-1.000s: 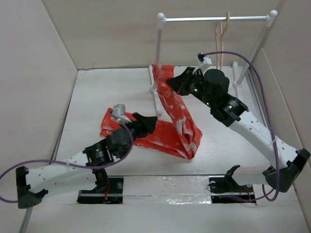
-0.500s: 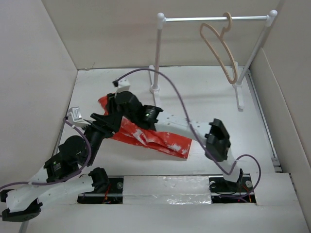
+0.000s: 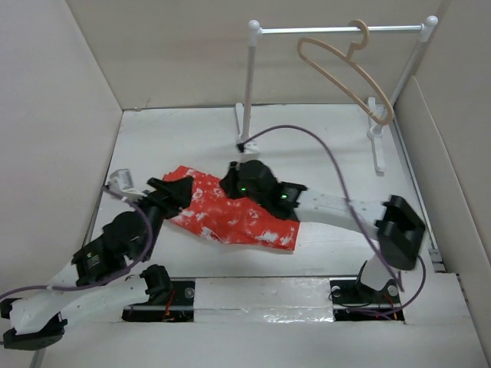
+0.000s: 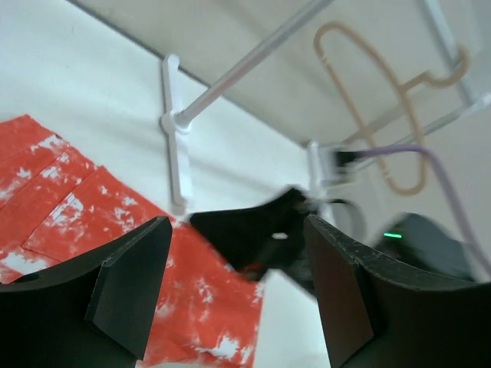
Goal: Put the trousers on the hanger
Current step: Fold the trousers at the center of the board.
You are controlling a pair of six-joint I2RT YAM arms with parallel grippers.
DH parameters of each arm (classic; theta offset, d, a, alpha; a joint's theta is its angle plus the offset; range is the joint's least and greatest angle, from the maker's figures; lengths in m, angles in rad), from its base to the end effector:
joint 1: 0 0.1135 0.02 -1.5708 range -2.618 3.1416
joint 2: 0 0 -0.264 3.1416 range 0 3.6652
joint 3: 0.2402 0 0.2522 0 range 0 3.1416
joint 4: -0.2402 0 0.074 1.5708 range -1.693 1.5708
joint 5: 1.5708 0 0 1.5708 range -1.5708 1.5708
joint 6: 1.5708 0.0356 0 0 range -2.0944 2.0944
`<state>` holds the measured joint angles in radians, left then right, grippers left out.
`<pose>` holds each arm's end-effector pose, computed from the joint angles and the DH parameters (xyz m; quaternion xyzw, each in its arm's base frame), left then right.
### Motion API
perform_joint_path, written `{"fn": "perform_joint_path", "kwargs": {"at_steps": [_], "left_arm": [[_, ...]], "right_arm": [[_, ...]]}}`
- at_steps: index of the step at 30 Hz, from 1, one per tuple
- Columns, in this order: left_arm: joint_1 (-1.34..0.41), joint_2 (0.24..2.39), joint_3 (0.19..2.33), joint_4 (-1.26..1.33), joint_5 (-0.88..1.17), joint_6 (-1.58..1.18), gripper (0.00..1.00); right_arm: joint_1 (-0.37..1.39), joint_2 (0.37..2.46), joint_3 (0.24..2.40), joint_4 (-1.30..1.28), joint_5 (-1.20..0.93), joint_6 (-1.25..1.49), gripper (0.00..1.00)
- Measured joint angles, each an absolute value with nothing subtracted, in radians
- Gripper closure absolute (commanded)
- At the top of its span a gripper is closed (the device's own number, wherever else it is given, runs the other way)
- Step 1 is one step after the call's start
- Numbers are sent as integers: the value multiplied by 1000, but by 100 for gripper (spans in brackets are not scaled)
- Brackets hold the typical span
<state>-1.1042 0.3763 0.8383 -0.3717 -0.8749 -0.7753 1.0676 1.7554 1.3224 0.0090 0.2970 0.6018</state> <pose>0.0529 -0.0444 0.3821 -0.2085 0.6539 -0.3714 0.6253 0.2090 0.3581 0.2802 -0.1136 0.8269 0.3142 0.4523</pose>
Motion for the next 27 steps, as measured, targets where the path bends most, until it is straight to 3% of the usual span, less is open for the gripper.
{"fn": "perform_joint_path", "kwargs": {"at_steps": [3, 4, 5, 8, 11, 18, 21, 22, 25, 26, 27], "left_arm": [[-1104, 533, 826, -325, -864, -775, 30], [-1103, 604, 823, -300, -855, -774, 30], [-1102, 674, 815, -267, -844, -771, 30], [-1099, 865, 791, -179, -800, -752, 25], [-1078, 1031, 771, -119, -759, -742, 23], [-788, 1250, 698, 60, -545, -749, 24], [-645, 1270, 612, 128, -445, -772, 25], [-587, 1269, 578, 150, -406, -781, 25], [-418, 1261, 469, 242, -309, -824, 25], [-376, 1250, 432, 271, -284, -842, 25], [-342, 1227, 399, 303, -259, -865, 25]], "right_arm": [[1005, 1519, 1094, 76, 311, 641, 100], [974, 1394, 980, 94, 319, 661, 95], [958, 1314, 896, 120, 323, 677, 70], [929, 1127, 677, 121, 334, 731, 24], [908, 1002, 503, 62, 336, 776, 14], [757, 868, 324, 31, 285, 839, 16], [649, 933, 293, 104, 202, 845, 24], [617, 968, 287, 130, 170, 846, 29], [547, 1084, 285, 214, 73, 845, 64], [538, 1102, 286, 243, 44, 842, 81], [513, 1147, 286, 266, 22, 840, 88]]}}
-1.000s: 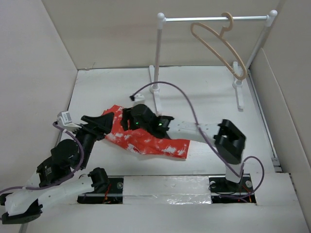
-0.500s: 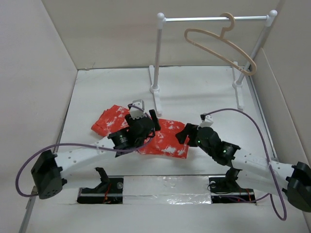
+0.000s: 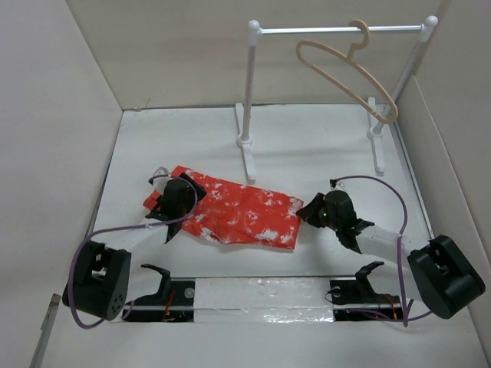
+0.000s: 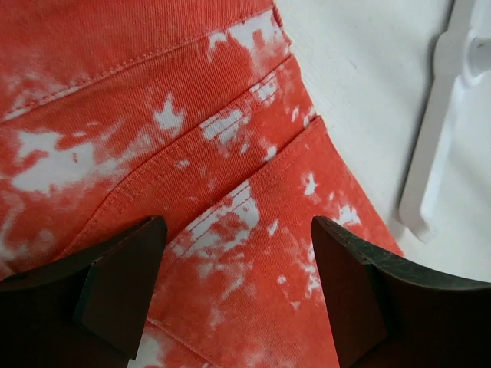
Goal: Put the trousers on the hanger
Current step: Fold the trousers at the center of the board.
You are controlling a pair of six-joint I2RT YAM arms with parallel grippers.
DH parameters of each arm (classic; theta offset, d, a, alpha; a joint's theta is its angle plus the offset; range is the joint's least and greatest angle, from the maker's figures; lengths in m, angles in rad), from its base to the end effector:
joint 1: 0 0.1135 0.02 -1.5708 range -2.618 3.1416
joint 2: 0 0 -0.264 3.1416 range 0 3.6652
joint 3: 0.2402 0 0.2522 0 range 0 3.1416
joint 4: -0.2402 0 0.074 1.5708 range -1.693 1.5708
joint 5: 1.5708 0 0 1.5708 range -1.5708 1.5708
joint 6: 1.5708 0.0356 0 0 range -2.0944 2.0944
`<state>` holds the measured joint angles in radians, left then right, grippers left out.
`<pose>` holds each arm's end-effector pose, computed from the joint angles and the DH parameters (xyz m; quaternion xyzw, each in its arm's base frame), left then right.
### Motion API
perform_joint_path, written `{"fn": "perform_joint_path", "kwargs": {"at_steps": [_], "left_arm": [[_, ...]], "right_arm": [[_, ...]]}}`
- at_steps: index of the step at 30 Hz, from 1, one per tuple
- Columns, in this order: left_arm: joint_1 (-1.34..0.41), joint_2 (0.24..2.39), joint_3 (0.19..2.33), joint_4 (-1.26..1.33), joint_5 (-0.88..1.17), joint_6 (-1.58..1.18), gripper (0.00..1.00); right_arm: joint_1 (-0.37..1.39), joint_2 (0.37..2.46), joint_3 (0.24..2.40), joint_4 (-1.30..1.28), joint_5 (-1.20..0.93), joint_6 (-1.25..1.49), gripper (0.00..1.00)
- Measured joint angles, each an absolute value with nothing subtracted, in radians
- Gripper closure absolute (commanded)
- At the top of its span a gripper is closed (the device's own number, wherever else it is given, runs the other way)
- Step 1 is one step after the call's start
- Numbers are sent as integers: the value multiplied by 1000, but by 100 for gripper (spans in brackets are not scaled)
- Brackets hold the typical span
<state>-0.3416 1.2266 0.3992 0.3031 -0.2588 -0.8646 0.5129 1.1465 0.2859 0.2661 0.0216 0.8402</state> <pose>0.2242 -0.0700 0.1680 -0.2843 0.8131 -0.1890 0.4715 0.1810 0.1011 0.1461 0.1489 0.8705 0.2862 0.3716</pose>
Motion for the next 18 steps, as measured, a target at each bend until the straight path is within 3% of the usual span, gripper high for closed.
{"fn": "perform_joint_path", "kwargs": {"at_steps": [2, 9, 10, 11, 14, 15, 18], "left_arm": [[-314, 1159, 358, 319, -242, -891, 25], [-258, 866, 252, 257, -294, -950, 25], [-242, 832, 242, 243, -299, -953, 25], [-229, 804, 237, 228, -304, -953, 25], [-208, 749, 236, 186, -311, -937, 28], [-208, 734, 236, 174, -307, -926, 30], [-208, 706, 249, 150, -262, -881, 48]], "right_arm": [[477, 1201, 288, 321, -18, 841, 100], [358, 1377, 453, 348, -95, 770, 98], [346, 1390, 476, 350, -101, 760, 91], [334, 1399, 494, 348, -106, 753, 66], [313, 1407, 533, 331, -118, 725, 39], [308, 1401, 543, 321, -121, 713, 39], [325, 1321, 545, 266, -110, 685, 40]]}}
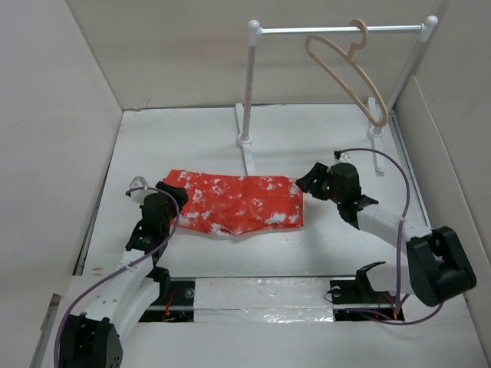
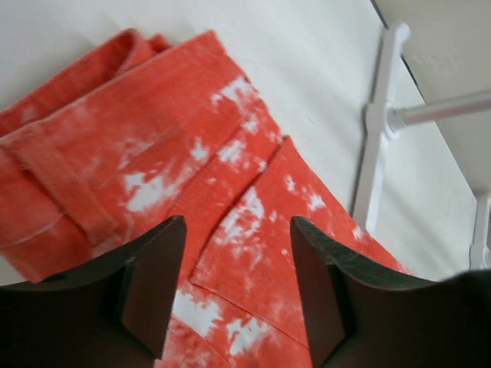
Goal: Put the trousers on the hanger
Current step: Fold the trousers at the center of the board.
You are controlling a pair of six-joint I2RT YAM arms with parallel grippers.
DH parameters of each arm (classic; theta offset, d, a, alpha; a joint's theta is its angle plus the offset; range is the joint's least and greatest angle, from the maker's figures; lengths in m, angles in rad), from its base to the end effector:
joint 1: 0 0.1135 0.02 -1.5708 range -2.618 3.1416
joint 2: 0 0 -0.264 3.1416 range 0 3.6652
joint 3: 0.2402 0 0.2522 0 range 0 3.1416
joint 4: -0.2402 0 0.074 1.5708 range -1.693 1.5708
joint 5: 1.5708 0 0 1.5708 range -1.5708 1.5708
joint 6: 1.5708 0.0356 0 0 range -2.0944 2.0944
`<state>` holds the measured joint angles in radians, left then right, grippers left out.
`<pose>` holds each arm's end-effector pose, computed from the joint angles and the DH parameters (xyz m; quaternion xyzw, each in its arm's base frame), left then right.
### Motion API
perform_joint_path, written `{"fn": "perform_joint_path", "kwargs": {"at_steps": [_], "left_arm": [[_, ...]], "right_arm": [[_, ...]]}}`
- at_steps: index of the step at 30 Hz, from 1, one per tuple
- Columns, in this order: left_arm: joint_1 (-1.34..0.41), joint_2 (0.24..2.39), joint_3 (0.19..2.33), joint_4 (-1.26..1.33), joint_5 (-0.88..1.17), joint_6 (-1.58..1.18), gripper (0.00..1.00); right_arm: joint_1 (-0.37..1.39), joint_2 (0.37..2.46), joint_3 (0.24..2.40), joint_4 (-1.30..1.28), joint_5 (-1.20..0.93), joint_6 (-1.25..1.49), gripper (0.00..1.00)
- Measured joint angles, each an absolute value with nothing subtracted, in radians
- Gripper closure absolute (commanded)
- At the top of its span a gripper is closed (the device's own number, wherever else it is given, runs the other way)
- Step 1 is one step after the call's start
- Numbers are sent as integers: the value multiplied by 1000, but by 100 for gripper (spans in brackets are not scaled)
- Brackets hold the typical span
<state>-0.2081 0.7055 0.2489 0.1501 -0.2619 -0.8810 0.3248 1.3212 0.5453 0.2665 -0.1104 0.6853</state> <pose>0.1669 -0.0258 0.1978 -0.3369 0.7295 -0.2134 0.5557 0.2519 0.0890 0.1872 0.1269 0.8522 0.2862 0.4192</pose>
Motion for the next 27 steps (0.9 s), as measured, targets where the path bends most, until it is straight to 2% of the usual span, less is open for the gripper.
{"fn": "perform_joint_path", "kwargs": {"at_steps": [1, 2, 5, 7, 11, 15, 19, 24, 27], "left_arm": [[-215, 703, 258, 149, -251, -869, 62], [-232, 702, 273, 148, -240, -855, 67], [-303, 725, 326, 167, -197, -823, 79], [-355, 779, 369, 192, -181, -809, 81], [-538, 936, 461, 241, -199, -788, 81], [-780, 1082, 548, 258, -266, -764, 78], [-943, 1167, 565, 296, -305, -748, 74], [-1052, 1302, 565, 338, -328, -750, 74], [-1058, 1373, 554, 367, -330, -768, 74]], "right_arm": [[345, 1282, 545, 244, -101, 677, 44], [377, 1237, 545, 221, -85, 670, 61], [495, 1121, 541, 191, -76, 662, 86], [570, 1094, 529, 204, -88, 664, 91], [649, 1152, 489, 217, -114, 673, 94], [624, 1234, 396, 249, -113, 704, 97], [579, 1243, 275, 332, -121, 771, 97], [578, 1180, 239, 343, -118, 803, 94], [599, 1050, 247, 245, -87, 807, 91]]}}
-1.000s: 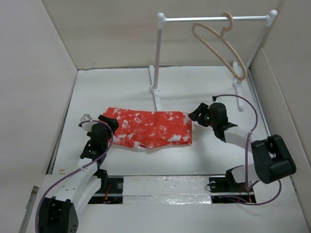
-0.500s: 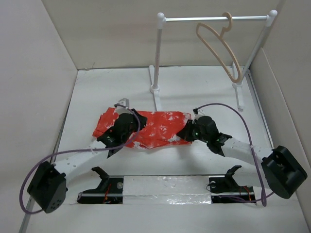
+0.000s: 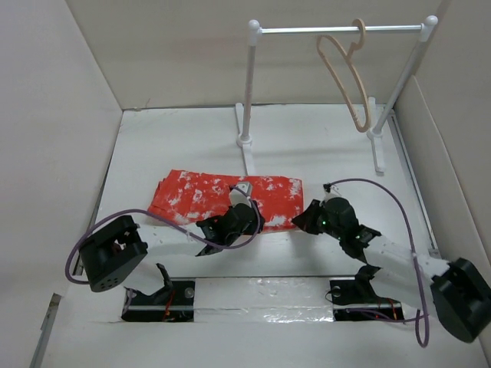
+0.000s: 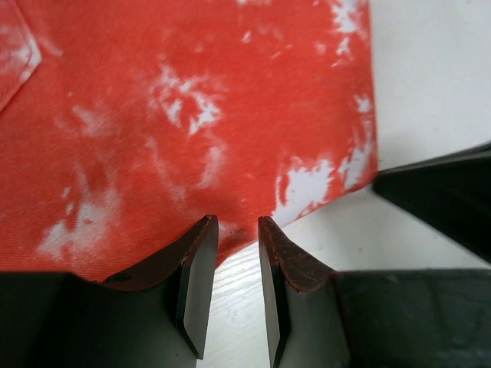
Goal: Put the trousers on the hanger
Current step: Fold the trousers at the center of the board.
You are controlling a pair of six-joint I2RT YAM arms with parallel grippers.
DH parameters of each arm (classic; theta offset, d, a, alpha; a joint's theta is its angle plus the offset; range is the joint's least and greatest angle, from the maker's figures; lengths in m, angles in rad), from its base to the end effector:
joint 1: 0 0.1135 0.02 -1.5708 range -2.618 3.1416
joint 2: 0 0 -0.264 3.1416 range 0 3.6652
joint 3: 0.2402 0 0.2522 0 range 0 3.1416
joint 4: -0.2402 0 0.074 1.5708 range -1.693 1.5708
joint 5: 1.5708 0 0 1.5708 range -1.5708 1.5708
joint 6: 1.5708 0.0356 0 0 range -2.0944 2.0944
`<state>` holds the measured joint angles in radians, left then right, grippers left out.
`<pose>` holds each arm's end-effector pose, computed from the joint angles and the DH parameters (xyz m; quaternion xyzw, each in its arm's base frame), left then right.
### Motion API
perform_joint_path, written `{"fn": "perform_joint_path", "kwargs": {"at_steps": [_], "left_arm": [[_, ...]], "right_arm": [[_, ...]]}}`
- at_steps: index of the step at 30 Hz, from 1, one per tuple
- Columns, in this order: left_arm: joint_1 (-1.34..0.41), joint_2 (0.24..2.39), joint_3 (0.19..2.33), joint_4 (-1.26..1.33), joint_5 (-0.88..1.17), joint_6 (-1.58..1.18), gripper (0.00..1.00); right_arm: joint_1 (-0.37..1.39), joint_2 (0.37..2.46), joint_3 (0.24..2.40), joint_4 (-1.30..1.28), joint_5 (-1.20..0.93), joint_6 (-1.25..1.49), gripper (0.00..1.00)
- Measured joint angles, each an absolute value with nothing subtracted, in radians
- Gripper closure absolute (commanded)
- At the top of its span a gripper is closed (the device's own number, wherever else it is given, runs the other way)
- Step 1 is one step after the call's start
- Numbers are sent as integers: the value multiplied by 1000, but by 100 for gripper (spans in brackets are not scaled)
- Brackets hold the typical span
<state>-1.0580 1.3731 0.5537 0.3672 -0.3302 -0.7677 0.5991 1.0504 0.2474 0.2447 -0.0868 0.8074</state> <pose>0.1455 -0.2349 0.1873 0.0347 0.8399 -0.3289 0.4303 0.1592 0.1124 0.1500 0.0699 0.8712 0.3422 0.3450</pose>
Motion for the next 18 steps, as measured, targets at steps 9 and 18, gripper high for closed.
{"fn": "perform_joint_path", "kwargs": {"at_steps": [9, 18], "left_arm": [[-1086, 1406, 509, 438, -336, -786, 81], [-1145, 1342, 624, 400, -400, -683, 100]], "right_arm": [[643, 676, 621, -103, 9, 672, 100], [530, 829, 1288, -320, 226, 461, 46]]}}
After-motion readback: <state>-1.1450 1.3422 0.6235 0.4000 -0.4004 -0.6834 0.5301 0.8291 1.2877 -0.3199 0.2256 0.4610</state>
